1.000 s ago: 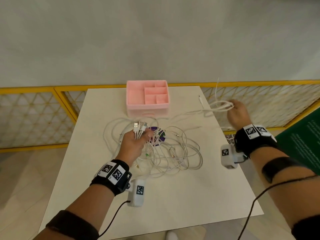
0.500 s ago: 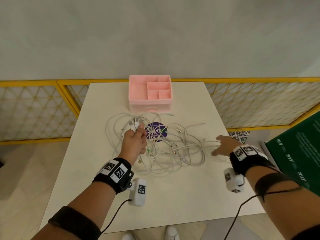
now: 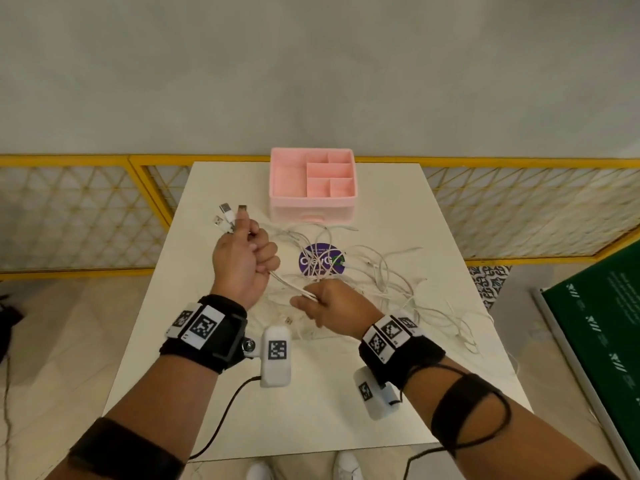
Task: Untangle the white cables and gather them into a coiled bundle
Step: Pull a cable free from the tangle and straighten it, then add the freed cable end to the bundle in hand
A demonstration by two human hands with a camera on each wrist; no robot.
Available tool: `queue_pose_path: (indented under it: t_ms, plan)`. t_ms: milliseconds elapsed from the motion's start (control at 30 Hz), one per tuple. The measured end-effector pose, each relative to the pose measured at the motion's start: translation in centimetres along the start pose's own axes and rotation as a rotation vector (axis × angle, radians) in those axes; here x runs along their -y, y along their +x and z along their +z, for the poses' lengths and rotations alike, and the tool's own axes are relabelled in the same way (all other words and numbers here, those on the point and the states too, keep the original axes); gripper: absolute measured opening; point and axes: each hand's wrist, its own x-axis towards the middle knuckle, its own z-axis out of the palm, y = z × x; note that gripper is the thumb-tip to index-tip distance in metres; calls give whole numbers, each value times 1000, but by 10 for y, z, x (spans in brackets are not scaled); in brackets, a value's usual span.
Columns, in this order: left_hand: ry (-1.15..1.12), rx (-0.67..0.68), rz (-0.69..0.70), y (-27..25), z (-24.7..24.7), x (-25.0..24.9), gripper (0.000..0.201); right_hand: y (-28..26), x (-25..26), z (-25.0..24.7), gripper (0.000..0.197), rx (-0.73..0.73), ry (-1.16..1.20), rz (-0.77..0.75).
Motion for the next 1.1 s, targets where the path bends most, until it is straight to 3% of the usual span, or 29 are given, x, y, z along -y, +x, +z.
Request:
queue_pose_path:
  t_ms: [100, 233, 467, 600, 700, 867, 967, 1100]
  plan:
    - [28, -56, 59, 6, -12, -6, 43, -10, -19, -9, 53, -50, -57, 24]
    - [58, -142, 136, 16, -29, -13, 44, -32, -56, -46, 55, -83, -171, 179]
    - [196, -140, 122, 16, -20, 13, 45, -78, -124, -101, 56, -129, -425, 429]
    - [197, -151, 58, 15, -20, 27, 45, -120, -163, -132, 50, -199, -517, 648]
    - [178, -148, -20, 11, -29, 35, 43, -150, -177, -161, 31, -309, -577, 778]
    - [258, -74, -213, -3, -32, 70, 35, -166, -159, -210, 55, -632, -606, 819]
    - [265, -97, -270, -5, -40, 80, 36, -168, -156, -209, 54, -652, -619, 817]
    - [235, -154, -249, -9, -52, 79, 45, -169, -189, -161, 46, -579, -603, 893]
